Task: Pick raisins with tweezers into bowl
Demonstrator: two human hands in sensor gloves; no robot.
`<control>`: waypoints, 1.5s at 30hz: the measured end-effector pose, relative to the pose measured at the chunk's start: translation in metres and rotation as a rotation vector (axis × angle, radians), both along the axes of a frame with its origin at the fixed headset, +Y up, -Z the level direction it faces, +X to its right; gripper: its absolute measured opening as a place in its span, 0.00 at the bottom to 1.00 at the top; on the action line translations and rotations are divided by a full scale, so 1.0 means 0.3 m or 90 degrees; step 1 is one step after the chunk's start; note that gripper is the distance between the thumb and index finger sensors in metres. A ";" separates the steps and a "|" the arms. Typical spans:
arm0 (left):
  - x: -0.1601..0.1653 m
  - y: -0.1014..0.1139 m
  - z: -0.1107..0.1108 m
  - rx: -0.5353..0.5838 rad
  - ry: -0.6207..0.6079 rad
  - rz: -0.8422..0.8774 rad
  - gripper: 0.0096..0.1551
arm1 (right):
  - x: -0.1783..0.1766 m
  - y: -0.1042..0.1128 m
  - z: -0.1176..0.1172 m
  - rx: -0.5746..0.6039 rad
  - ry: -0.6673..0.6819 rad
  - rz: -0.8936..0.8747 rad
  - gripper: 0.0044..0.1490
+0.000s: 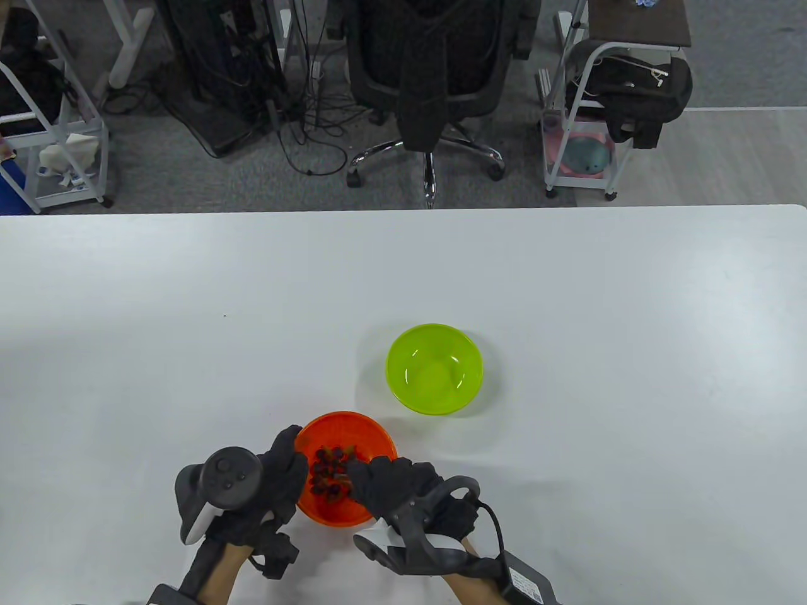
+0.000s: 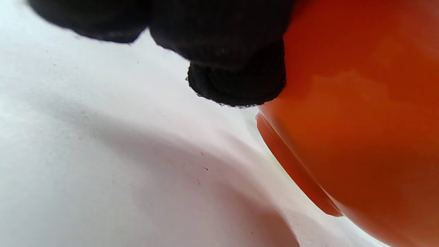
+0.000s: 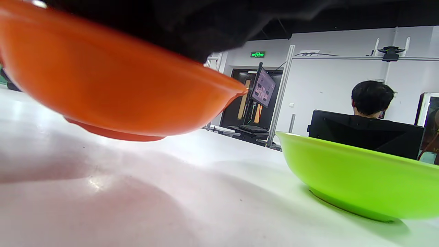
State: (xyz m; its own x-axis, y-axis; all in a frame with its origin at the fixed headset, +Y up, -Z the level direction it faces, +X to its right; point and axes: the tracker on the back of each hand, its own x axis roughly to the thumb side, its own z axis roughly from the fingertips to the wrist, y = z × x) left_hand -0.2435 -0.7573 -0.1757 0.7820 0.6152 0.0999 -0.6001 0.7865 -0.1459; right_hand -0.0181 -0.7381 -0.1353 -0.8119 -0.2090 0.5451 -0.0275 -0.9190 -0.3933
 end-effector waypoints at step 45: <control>-0.061 -0.026 -0.017 -0.034 0.044 0.000 0.31 | 0.343 -0.030 -0.187 -0.095 -0.241 -0.297 0.29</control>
State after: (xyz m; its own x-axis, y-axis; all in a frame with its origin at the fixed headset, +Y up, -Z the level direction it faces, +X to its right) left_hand -0.2617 -0.7652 -0.1807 0.7862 0.6179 0.0125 -0.6099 0.7789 -0.1461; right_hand 0.0848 -0.7471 -0.1915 -0.9422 0.2708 0.1974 -0.3232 -0.8896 -0.3227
